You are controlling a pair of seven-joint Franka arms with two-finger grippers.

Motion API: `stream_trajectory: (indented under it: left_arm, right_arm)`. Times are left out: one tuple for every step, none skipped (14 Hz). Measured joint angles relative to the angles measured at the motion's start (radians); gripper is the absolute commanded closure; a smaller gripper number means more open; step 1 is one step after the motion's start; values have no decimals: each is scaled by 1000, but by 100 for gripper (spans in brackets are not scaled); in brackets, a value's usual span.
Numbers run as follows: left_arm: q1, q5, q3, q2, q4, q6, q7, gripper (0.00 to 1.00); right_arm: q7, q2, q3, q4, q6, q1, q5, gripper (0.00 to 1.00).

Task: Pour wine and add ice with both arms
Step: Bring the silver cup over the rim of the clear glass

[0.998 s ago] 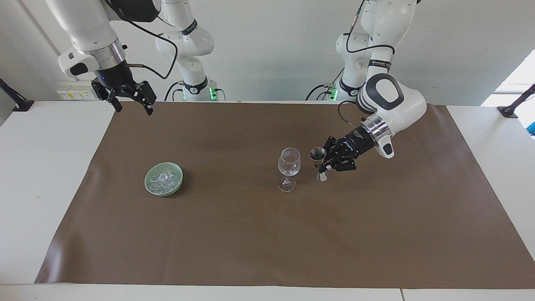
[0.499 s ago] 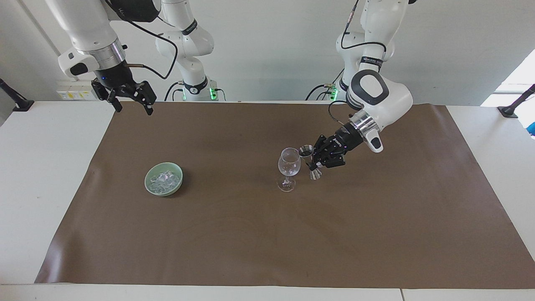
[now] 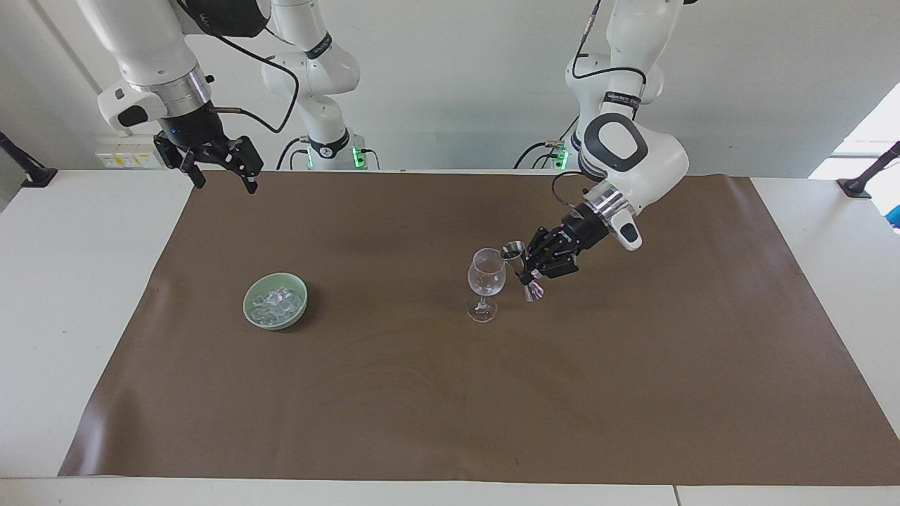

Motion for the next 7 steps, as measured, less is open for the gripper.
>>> stream_trajectory:
  left_arm:
    - [-5,0,0,-1,0,6,14,100]
    - [-8,0,0,-2,-1,10,33,100]
    - [-9,0,0,-2,-1,17,52,100]
    - [-12,0,0,-2,-2,28,71,100]
    - [-17,0,-1,-2,-3,42,86,100]
    - [-22,0,-1,-2,-4,54,97,100]
    - [-27,0,-1,-2,-4,66,114,100]
  right_arm:
    - [0,0,0,0,0,0,0,0]
    - [0,0,0,0,0,0,0,0]
    - [0,0,0,0,0,0,0,0]
    - [0,0,0,0,0,0,0,0]
    - [0,0,0,0,0,0,0,0]
    - [0,0,0,0,0,0,0,0]
    - [0,0,0,0,0,0,0,0]
